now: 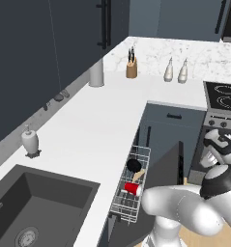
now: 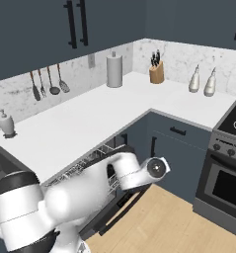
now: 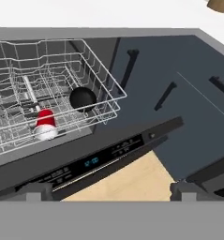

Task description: Pick up the cup and bowl from the counter, place them in the dishwasher, and close the dishwasher door.

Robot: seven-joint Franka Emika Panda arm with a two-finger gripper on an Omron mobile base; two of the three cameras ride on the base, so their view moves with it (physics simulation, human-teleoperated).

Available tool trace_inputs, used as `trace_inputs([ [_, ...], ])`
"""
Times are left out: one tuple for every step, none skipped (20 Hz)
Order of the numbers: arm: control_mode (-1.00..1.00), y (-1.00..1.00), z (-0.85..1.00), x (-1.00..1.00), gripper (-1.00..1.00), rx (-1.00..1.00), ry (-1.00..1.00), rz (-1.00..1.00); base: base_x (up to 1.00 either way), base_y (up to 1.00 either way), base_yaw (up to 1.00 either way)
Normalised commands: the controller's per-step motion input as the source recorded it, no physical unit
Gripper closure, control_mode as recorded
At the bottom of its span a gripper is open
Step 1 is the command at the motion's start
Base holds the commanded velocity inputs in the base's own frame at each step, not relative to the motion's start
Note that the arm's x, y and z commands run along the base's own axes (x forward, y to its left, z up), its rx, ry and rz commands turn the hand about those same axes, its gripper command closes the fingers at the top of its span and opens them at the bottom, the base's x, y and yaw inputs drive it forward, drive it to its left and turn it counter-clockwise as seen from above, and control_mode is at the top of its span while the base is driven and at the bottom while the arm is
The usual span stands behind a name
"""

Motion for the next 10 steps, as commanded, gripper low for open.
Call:
trace_inputs([
  [-1.0,-0.4,-0.03,-0.18,-1.0,0.0,0.0,0.0,0.0,0.0,0.0],
  [-1.0,-0.31,0.0,-0.16,-1.0,0.0,-0.03,0.0,0.0,0.0,0.0],
  [-1.0,-0.24,-0.14,-0.14,-1.0,0.0,-0.07,0.0,0.0,0.0,0.0],
  [-1.0,0.0,-0.44,0.0,-1.0,0.0,-0.09,0.0,0.0,0.0,0.0],
  [-1.0,0.0,-0.77,0.0,-1.0,0.0,-0.1,0.0,0.0,0.0,0.0],
  [-1.0,0.0,-1.0,0.0,-1.0,0.0,-0.12,0.01,0.0,0.0,0.0],
  [-1.0,0.0,-1.0,0.0,-1.0,0.1,-0.17,0.03,0.0,0.0,0.0],
  [-1.0,-0.1,-1.0,0.0,-1.0,0.26,-0.14,0.05,0.0,0.0,0.0],
  [-1.0,0.0,-1.0,0.0,-1.0,0.28,-0.13,0.05,0.0,0.0,0.0],
  [-1.0,0.0,-1.0,0.0,-1.0,0.28,-0.16,0.06,0.0,0.0,0.0],
])
